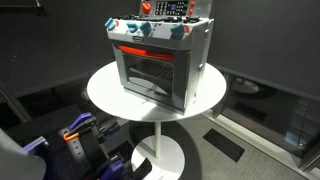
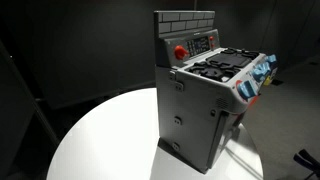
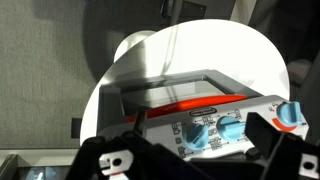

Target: Press the top orange button on the right side of the stove

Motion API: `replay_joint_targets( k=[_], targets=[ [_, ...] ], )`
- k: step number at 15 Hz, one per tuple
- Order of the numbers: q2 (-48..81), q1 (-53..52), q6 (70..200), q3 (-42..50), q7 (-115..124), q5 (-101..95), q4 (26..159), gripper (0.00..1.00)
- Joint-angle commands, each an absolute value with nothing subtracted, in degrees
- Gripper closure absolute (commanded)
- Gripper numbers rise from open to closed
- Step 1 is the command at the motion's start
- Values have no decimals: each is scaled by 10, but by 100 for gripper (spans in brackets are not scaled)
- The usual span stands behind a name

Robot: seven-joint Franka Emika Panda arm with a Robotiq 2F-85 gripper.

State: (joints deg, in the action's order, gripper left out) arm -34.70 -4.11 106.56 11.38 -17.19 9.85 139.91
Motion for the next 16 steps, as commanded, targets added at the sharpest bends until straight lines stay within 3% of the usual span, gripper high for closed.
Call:
replay_joint_targets(
  k=[1, 7, 16],
  targets=[
    [-345, -28, 1063, 103, -178, 105, 1397, 0],
    [-339, -22, 1082, 94, -166, 98, 1391, 0],
    [-254, -12, 1219, 50, -107, 84, 1336, 0]
  ],
)
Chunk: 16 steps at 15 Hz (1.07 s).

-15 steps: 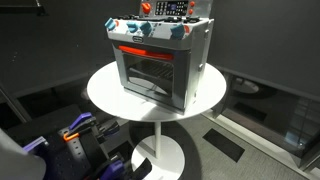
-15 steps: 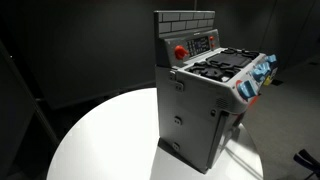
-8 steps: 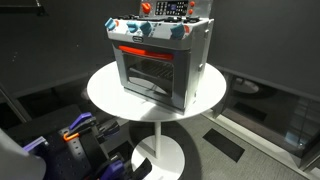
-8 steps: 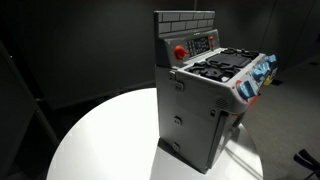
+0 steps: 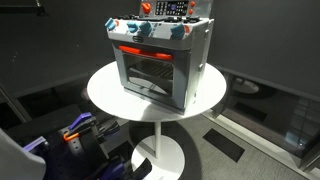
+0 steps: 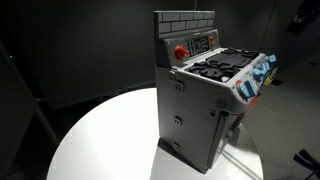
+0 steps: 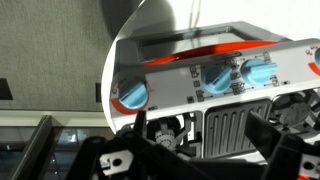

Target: Press the top orange button on the right side of the stove

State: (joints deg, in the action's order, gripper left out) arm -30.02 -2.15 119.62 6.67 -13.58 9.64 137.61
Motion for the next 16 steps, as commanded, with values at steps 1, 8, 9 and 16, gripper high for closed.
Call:
replay_joint_targets(
  k=[1, 8, 9, 16],
  targets=[
    [-237, -11, 1234, 45, -98, 79, 1327, 0],
    [-122, 4, 1318, 16, -14, 19, 1253, 0],
    [-106, 5, 1322, 13, -2, 10, 1239, 0],
    [-14, 0, 1312, 6, 47, -21, 1146, 0]
  ],
)
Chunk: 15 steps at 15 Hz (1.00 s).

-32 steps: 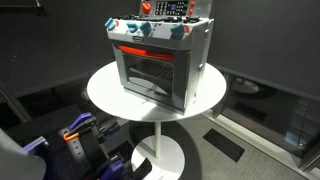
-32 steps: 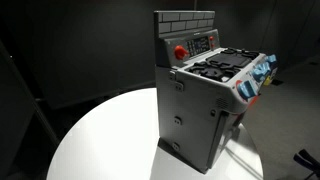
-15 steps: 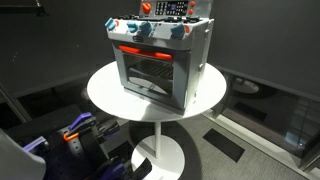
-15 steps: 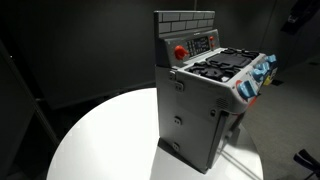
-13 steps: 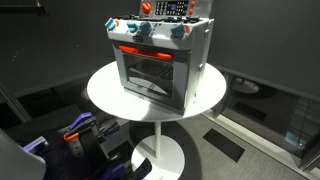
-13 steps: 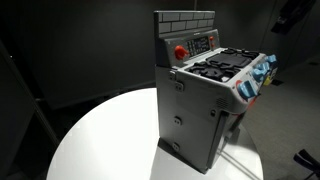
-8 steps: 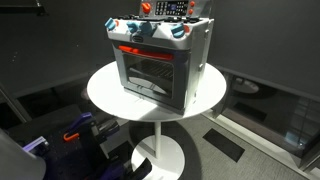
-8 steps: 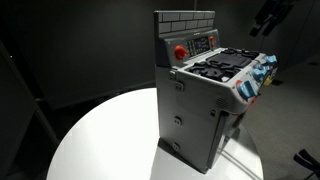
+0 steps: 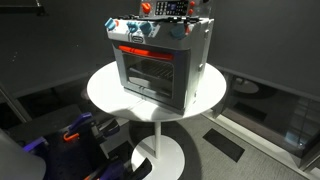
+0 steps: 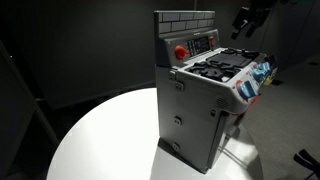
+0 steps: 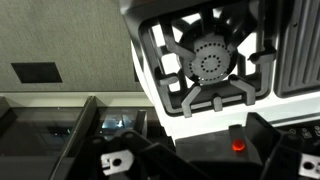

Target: Press the top orange button on the right side of the stove

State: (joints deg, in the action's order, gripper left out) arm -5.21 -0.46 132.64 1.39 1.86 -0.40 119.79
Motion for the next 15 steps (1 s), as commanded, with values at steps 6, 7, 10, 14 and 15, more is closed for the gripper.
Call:
replay_joint_targets(
  k=[6, 7, 10, 14, 15],
  targets=[
    [37, -5, 1301, 4, 65, -23, 1087, 0],
    [43, -6, 1298, 3, 63, -20, 1080, 0],
    [59, -8, 1293, 2, 61, -17, 1061, 0],
    [77, -11, 1284, 0, 58, -14, 1037, 0],
    [82, -11, 1283, -1, 57, -13, 1031, 0]
  ],
)
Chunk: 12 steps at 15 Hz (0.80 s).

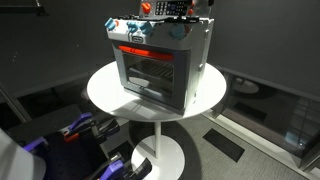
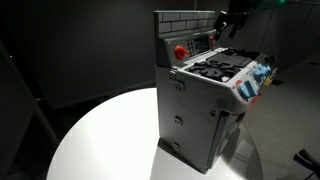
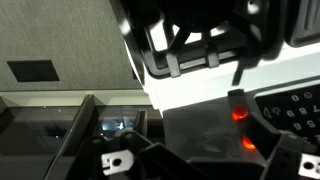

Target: Press the top orange button on the right side of the stove

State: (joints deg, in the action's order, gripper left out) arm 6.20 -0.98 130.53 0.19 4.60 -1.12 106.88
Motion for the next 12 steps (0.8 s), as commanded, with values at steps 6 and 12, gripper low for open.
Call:
replay_joint_targets(
  k=[6, 12],
  targets=[
    [110, -15, 1283, 1, 59, -20, 998, 0],
    [109, -13, 1256, 3, 59, -21, 990, 0]
  ],
)
